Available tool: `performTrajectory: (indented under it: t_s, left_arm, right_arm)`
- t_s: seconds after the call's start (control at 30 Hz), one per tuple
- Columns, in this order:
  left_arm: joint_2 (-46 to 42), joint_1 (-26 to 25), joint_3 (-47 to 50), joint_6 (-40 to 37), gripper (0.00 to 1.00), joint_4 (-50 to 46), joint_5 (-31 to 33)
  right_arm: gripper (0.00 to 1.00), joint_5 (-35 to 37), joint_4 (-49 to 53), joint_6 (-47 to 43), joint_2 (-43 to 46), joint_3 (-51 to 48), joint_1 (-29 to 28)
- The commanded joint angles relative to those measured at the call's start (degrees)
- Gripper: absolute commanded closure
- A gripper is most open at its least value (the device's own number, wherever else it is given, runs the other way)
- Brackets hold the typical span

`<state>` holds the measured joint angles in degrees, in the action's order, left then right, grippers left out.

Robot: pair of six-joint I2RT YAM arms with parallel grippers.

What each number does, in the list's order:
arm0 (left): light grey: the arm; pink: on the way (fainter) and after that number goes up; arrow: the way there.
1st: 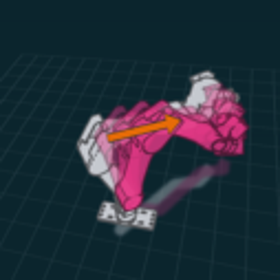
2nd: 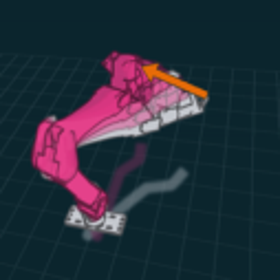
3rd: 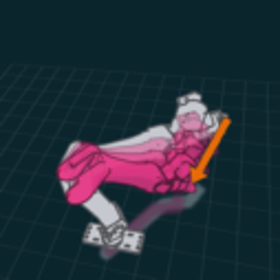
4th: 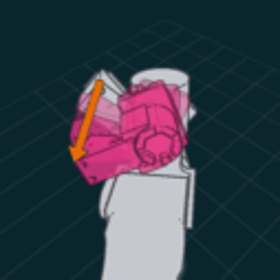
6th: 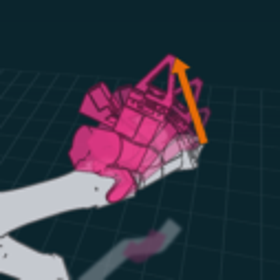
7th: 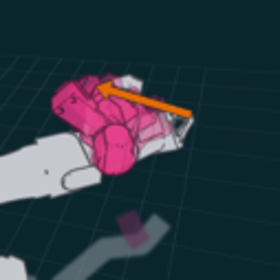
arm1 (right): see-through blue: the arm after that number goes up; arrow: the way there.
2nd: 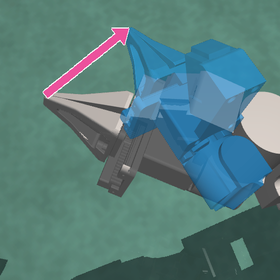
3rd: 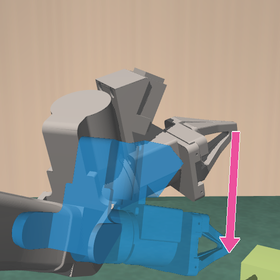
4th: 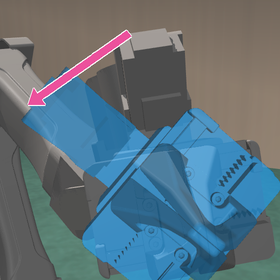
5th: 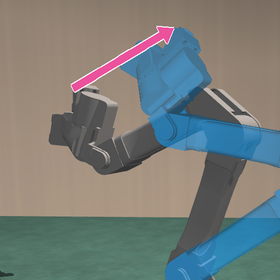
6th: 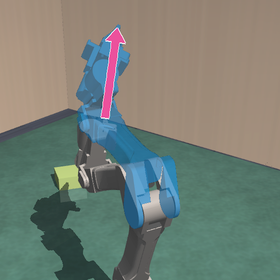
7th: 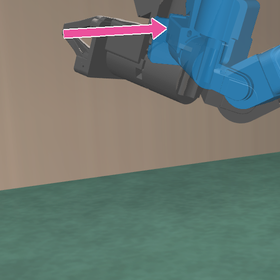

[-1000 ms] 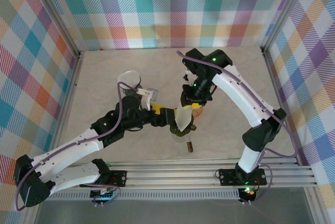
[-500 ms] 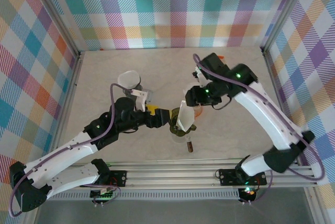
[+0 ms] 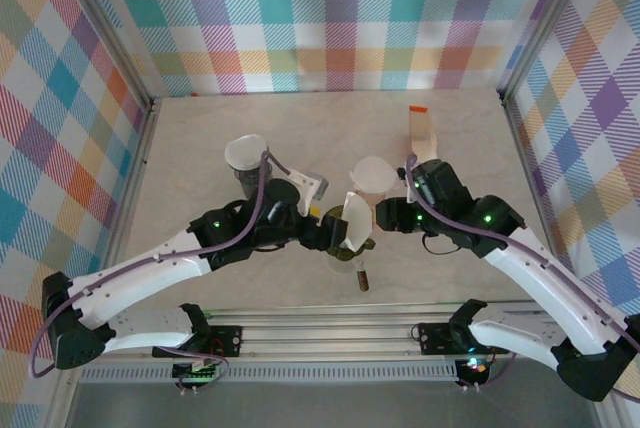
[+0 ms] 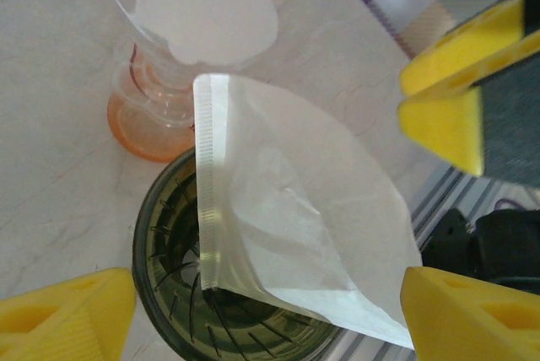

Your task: Place the coffee filter in the dripper

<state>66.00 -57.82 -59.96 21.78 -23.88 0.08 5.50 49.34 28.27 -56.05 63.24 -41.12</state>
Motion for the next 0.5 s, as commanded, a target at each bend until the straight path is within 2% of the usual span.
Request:
performTrajectory:
  t_s: [0.0, 0.23, 0.47]
  left_arm:
    - [1.28, -1.24, -2.29, -1.51, 0.18, -2.64, 1.05]
    - [0.89, -1.33, -1.22, -0.44, 0.24, -4.07, 3.17]
    - [-0.04, -1.24, 0.44, 0.35, 0.24, -3.98, 4.40]
  right_arm:
    - [0.46, 1.02, -4.43, 0.48, 1.54, -1.06, -0.70]
    - [0.48, -0.85, -5.17, -1.18, 1.57, -0.05, -1.03]
    - [0.47, -6.48, -2.45, -4.97, -4.23, 4.93, -2.10]
